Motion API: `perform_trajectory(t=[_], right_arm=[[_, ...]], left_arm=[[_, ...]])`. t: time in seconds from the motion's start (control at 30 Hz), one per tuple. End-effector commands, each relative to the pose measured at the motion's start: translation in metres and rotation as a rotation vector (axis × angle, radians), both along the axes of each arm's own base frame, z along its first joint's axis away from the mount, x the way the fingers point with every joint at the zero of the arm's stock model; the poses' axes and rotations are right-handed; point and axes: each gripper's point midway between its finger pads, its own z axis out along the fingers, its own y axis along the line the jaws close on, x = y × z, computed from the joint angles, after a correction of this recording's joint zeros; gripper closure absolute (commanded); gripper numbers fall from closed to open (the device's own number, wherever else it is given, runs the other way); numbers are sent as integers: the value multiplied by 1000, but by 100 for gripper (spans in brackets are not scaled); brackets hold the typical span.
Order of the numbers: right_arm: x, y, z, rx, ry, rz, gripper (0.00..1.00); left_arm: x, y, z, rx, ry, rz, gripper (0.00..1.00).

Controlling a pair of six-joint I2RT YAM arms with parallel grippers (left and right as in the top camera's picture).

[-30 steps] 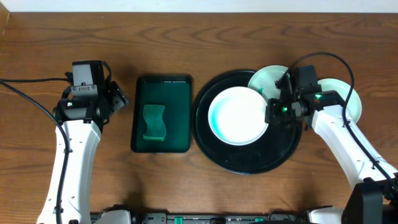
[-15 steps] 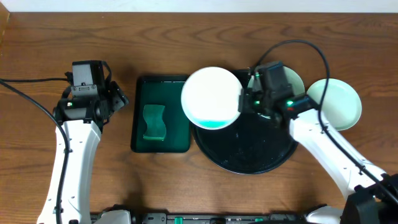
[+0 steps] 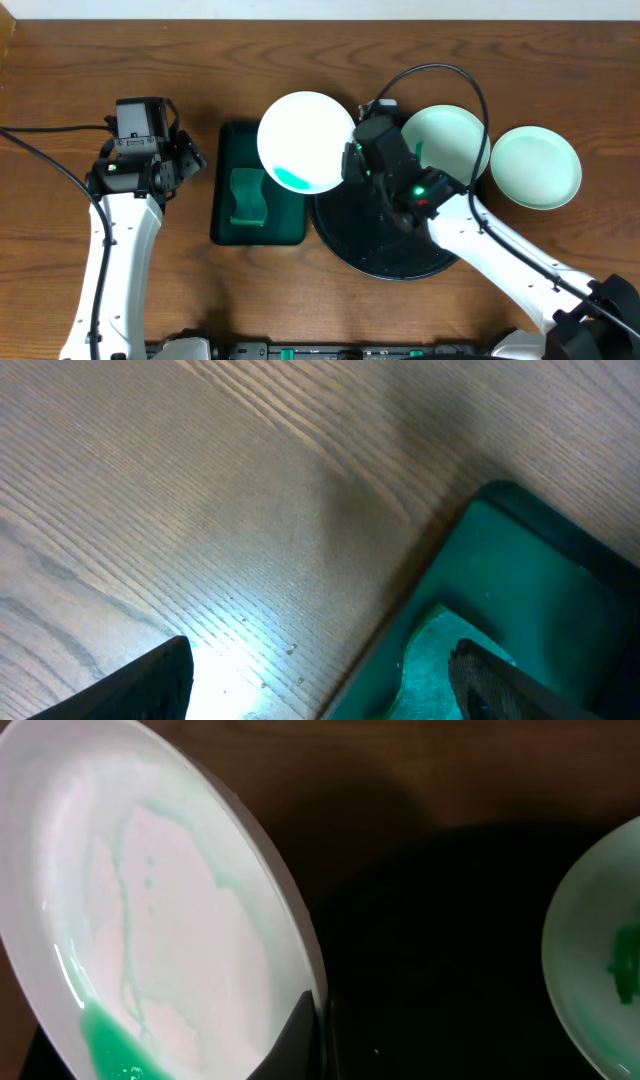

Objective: Clean dirty plates on tray and stack at the side
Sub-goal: 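Tilt the white plate up and swing it left over the green tray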

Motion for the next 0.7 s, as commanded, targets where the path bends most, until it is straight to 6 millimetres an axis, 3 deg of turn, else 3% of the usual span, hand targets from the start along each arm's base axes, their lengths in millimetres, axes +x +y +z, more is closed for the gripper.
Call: perform_trajectory(t=[0.0, 0.4, 0.67], right_arm=[[8, -1, 10, -28, -64, -73, 99], [12, 18, -16, -51, -61, -55, 99], [15, 22, -20, -48, -64, -52, 99]], left_arm=[[0, 3, 6, 10, -12, 13, 18], [0, 3, 6, 10, -12, 13, 18], [0, 3, 6, 10, -12, 13, 18]])
